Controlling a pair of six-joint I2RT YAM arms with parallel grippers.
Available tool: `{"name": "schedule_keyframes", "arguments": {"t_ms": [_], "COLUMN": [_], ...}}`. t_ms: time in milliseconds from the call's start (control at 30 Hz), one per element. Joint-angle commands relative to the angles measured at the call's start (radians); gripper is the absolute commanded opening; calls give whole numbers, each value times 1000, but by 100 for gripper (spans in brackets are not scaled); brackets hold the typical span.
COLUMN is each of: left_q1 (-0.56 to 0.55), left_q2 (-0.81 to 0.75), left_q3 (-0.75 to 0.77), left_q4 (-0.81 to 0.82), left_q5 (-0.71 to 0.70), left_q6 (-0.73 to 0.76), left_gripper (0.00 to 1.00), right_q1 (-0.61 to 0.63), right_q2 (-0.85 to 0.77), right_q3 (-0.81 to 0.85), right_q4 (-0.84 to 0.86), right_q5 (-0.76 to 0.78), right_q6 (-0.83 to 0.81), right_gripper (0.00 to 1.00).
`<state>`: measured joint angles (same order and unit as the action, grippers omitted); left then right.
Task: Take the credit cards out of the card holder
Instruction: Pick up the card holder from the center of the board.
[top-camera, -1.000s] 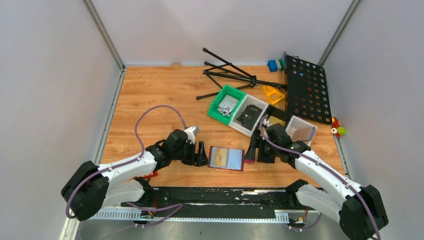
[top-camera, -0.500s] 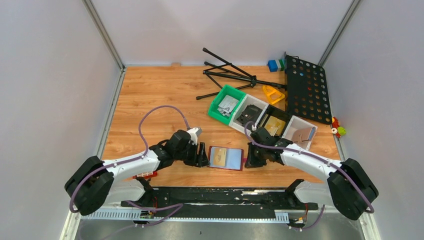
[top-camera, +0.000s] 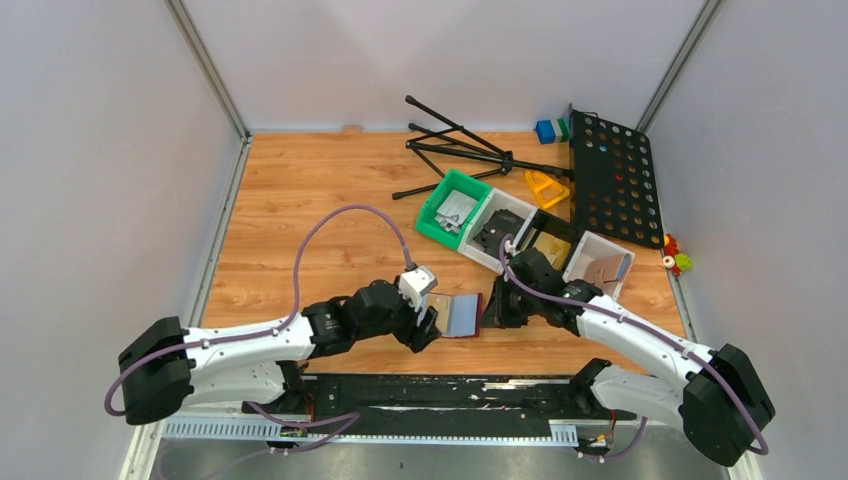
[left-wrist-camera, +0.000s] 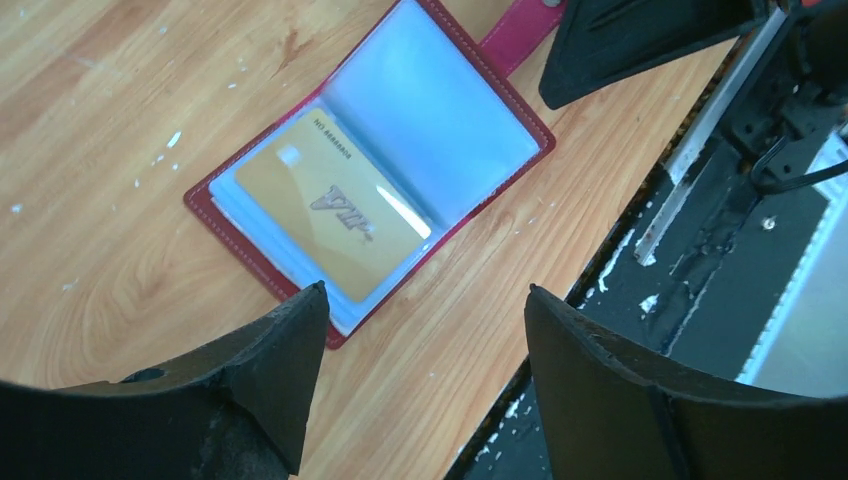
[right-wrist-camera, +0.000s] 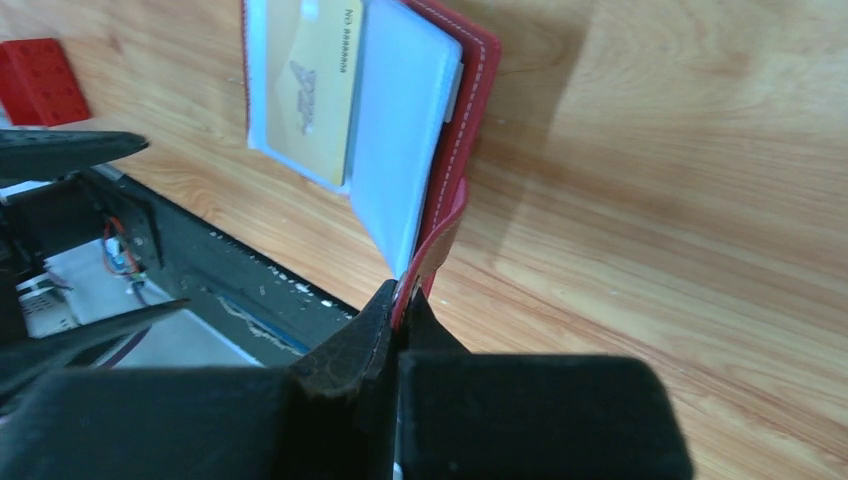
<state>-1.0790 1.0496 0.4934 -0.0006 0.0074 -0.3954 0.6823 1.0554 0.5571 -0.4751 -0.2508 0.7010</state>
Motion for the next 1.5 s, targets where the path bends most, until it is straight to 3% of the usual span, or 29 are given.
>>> {"name": "schedule_keyframes", "arguments": {"t_ms": [0,200,400,700,900,1133,1200,1267,1333,1467], "left_q1": [-97,-138,-170,-180,-182,-182,-182,-182,-182,-182], "left_q2": [57,129,207,348,388,389,388,387,390,394], "left_q3": [19,-96,-104,-79,-86,-115,-117,-115,-114,-112], "left_q4": [146,429,506,613,656,727,729,721,717,711], "left_q5": [-146,-143,-208,-144,-137,-209,-201,-194,-186,-171], "left_q6": [184,278,352,333,304,255,247,244,242,233], "left_gripper": [80,91,92,87,75,36,26,20,19,18], "right_q1": [5,5,6,6,6,5,3,4,3,3], "right_q2": [0,-5,-16,-5,-3,-31,-43,-58,-83,-114], "right_q3": [23,24,30,18,9,-10,-2,4,2,8], "right_q4": [81,110,138,182,202,190,152,116,92,38], "right_q5": [-93,-131,-178,-217,-228,-220,-191,-158,-130,-40], "right_q6": [65,97,129,164,175,164,147,133,131,154], "right_gripper": [0,0,0,0,0,3,11,27,59,87]}}
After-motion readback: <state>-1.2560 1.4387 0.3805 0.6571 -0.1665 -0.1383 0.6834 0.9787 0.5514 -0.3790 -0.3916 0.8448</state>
